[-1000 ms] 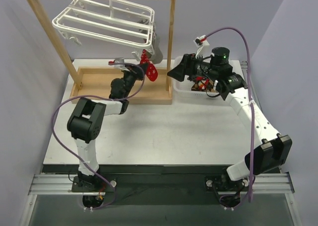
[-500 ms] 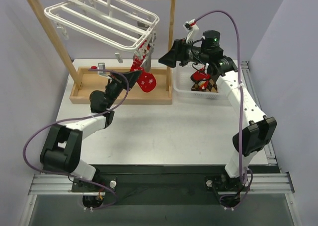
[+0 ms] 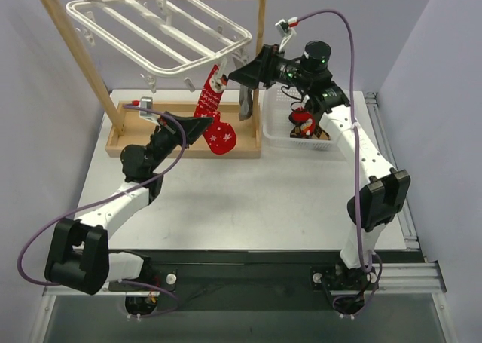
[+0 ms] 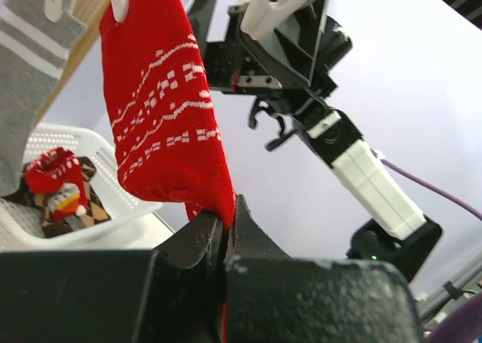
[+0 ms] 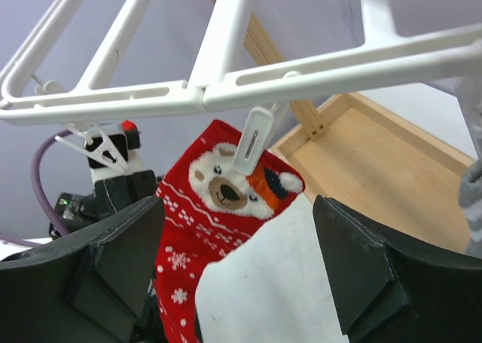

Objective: Remove the socks clipped to the hanger

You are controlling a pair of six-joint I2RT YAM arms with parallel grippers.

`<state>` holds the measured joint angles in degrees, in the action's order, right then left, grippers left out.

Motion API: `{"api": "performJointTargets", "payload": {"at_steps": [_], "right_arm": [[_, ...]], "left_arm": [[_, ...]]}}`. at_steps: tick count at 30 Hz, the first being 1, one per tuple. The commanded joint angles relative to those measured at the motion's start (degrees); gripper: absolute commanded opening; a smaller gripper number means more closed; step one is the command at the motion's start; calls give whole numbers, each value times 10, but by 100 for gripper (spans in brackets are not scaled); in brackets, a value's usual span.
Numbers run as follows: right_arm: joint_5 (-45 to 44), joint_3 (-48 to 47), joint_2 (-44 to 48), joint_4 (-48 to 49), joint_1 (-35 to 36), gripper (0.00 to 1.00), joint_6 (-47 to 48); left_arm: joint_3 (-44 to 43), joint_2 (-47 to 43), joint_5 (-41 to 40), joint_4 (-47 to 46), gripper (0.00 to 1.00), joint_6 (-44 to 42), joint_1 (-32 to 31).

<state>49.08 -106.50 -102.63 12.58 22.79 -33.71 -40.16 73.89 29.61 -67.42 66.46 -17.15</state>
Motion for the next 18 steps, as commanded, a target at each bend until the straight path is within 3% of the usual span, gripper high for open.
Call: {"api": "performJointTargets", "payload": {"at_steps": [1, 7, 18], "right_arm": [[41, -4, -26, 157, -5, 82, -133], [22, 18, -49, 278, 2, 82, -238], [-21, 20, -84, 329, 33, 81, -266]], "left_arm": [[14, -31, 28, -6, 0, 60, 4], [22, -36, 37, -29, 0, 121, -5], [32, -50, 40, -47, 0, 170, -17]]}}
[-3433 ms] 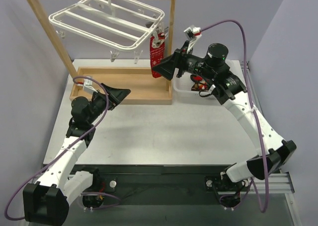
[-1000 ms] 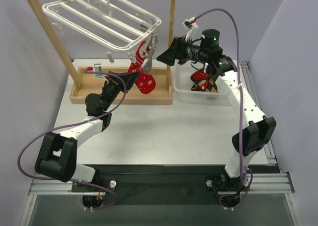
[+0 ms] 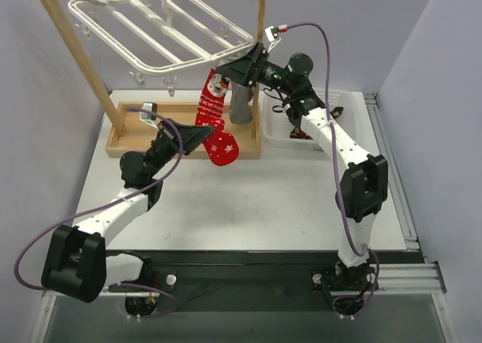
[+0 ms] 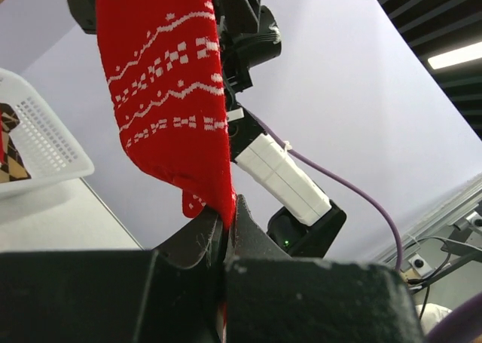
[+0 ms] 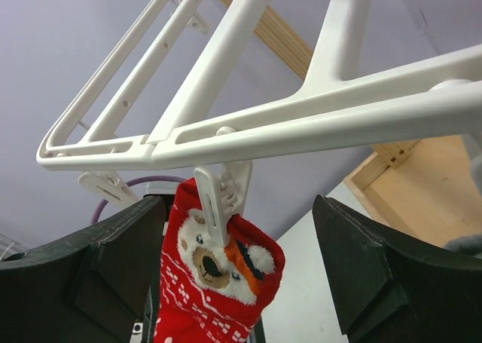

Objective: Remove the socks clipped to the hanger

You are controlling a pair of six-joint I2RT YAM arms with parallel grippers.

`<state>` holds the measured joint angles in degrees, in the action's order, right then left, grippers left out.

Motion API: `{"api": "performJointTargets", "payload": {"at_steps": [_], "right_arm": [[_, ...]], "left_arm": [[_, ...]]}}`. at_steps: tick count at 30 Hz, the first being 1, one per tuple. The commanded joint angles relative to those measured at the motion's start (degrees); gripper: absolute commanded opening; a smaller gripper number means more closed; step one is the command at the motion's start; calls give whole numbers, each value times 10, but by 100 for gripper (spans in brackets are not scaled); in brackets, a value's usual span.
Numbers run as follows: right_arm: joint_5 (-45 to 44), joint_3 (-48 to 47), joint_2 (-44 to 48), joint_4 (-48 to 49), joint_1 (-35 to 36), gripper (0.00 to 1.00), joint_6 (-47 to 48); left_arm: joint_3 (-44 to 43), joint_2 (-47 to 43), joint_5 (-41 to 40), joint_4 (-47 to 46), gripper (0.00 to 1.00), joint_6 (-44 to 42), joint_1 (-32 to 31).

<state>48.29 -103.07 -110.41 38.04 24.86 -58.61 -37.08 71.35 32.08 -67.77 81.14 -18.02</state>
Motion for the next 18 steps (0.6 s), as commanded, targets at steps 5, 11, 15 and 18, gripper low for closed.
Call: {"api": "performJointTargets", "payload": {"at_steps": [5, 11, 15, 18], "right_arm": [[0, -32, -39, 163, 15, 71, -58], [13, -64, -61, 209, 10, 58, -88], [24, -68, -71, 258, 7, 57, -123], [25, -71, -75, 268, 10, 56, -135]], "left_arm": [[3, -28, 16, -41, 0, 24, -11], [7, -25, 19, -39, 0, 26, -12], [12, -24, 16, -38, 0, 26, -12], [11, -21, 16, -40, 0, 29, -12]]}}
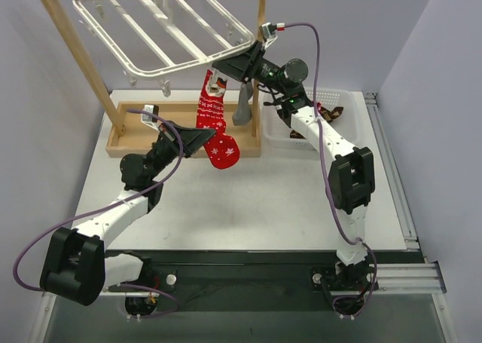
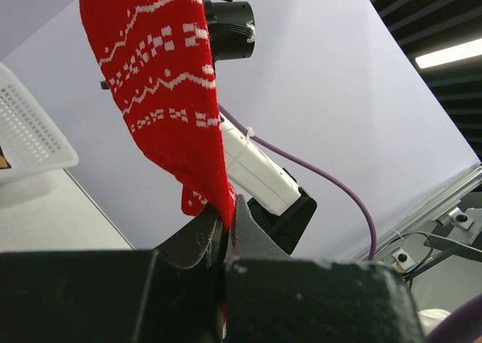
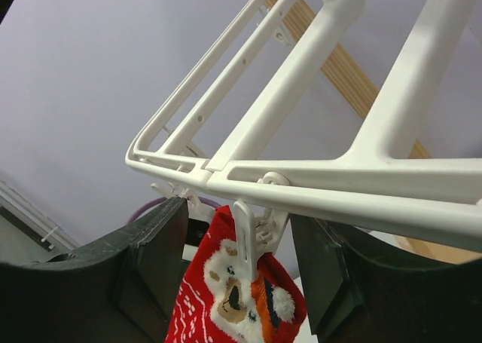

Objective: Remove the socks clipped to the hanger

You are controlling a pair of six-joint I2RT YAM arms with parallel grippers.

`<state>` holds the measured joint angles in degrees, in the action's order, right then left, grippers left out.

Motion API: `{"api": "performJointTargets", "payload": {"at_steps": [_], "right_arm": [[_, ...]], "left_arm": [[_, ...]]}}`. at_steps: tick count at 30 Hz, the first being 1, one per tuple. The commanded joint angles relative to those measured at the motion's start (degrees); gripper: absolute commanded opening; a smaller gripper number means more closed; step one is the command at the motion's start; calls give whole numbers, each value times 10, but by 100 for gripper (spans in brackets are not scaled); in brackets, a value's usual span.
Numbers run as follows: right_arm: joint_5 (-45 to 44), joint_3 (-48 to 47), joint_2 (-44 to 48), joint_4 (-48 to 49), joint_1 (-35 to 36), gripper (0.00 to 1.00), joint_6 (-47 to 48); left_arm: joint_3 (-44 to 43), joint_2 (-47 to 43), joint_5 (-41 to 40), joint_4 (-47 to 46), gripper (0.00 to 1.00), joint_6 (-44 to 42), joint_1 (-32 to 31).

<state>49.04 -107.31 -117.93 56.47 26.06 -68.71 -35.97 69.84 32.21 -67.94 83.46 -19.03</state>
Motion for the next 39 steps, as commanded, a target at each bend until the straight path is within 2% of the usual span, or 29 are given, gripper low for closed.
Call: {"api": "performJointTargets", "payload": {"at_steps": [1, 9, 23, 28, 32, 35, 37, 39], "right_arm": [[18, -30, 0, 86, -2, 56, -38], [19, -30, -18, 123, -3, 50, -67], [33, -41, -29, 120, 5, 39, -63], [39, -38, -29, 124, 4, 39, -61], [43, -41, -29, 110, 4, 45, -51], [44, -41, -31, 101, 4, 45, -43], [45, -43, -31, 100, 4, 40, -43], [48, -48, -34, 94, 4, 27, -39]], "left_arm": [[0, -5, 15, -40, 0, 6, -2], [-2, -10, 20, -33, 0, 5, -2], [4, -6, 22, -38, 0, 10, -4], [3, -4, 23, -39, 0, 12, -4], [2, -3, 24, -39, 0, 13, -4], [2, -1, 25, -39, 0, 12, -4], [0, -1, 26, -38, 0, 12, -4], [2, 0, 26, -40, 0, 14, -4]]}}
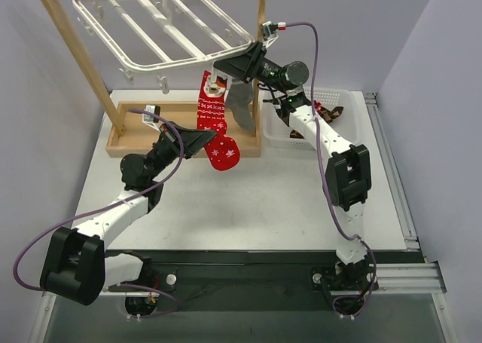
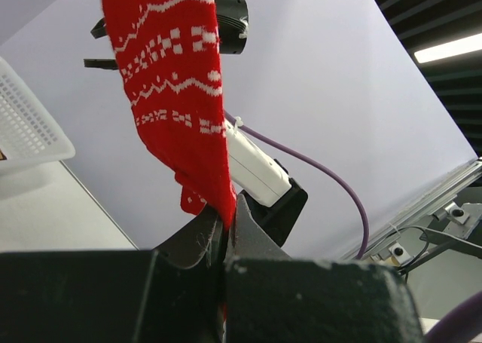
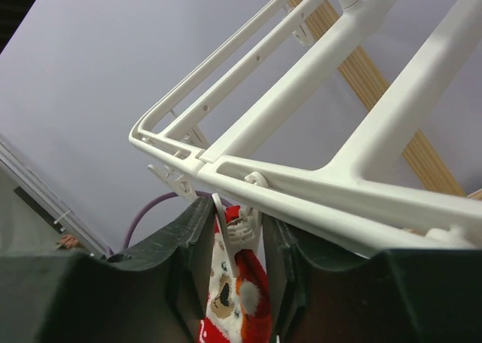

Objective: Remove the socks clipped to the hanger

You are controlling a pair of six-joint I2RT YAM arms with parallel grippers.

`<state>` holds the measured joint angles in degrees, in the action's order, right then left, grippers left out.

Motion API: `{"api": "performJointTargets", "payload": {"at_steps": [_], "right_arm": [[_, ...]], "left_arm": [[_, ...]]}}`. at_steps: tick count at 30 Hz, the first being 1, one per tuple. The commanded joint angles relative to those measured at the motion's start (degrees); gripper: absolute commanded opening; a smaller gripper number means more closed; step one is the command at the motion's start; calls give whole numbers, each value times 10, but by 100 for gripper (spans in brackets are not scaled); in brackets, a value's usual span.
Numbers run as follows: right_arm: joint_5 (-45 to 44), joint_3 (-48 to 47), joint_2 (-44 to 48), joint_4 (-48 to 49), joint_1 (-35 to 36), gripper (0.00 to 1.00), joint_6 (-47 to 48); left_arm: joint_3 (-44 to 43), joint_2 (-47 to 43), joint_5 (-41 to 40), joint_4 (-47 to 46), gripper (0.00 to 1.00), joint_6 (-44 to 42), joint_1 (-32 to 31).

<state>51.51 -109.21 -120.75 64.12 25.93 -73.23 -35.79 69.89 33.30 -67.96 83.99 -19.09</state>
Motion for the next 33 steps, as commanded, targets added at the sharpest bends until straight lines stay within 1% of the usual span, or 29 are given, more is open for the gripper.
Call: {"api": "performJointTargets", "payload": {"at_steps": [1, 2, 7, 8, 9, 15, 18, 19, 21, 22, 24, 25, 27, 28, 30, 31, 33], "right_arm": [[25, -31, -6, 11, 5, 22, 7], [26, -33, -7, 9, 5, 18, 8], [29, -38, -8, -9, 4, 8, 19], [28, -36, -5, -12, 4, 2, 20], [25, -36, -5, -14, 4, 0, 22], [21, -29, 2, -49, 3, 0, 44], [19, -10, 13, -63, 3, 9, 58], [16, -3, 20, -75, 3, 16, 63], [12, 10, 26, -87, 3, 22, 81], [10, 11, 27, -109, 3, 29, 89], [9, 8, 30, -143, 3, 32, 106], [9, 7, 29, -152, 1, 35, 109], [5, 8, 29, -161, 0, 39, 110], [5, 8, 31, -163, -1, 44, 111], [9, 8, 32, -174, -1, 48, 114], [9, 9, 36, -181, 0, 55, 118], [13, 13, 40, -195, -1, 60, 122]], "left_arm": [[0, 0, 15, -39, 0, 7, -3], [0, -1, 15, -39, 0, 7, -3], [5, 0, 14, -38, 0, 8, -3], [7, 0, 14, -38, 0, 8, -3], [8, 0, 14, -38, 0, 8, -3], [9, -3, 20, -33, 0, 8, -2], [10, -6, 25, -25, 0, 6, -3], [10, -8, 25, -23, 0, 5, -3], [10, -11, 25, -15, 0, 1, -3], [9, -12, 25, -14, 0, 0, -4], [6, -14, 27, -13, 0, 1, -3], [6, -14, 27, -12, 0, 1, -3], [4, -16, 28, -8, 0, 0, -3], [2, -16, 28, -6, 0, -1, -3], [1, -17, 29, -4, 0, -2, -3], [-2, -18, 30, -3, 0, -2, -3], [-2, -19, 32, -2, 0, -1, -3]]}}
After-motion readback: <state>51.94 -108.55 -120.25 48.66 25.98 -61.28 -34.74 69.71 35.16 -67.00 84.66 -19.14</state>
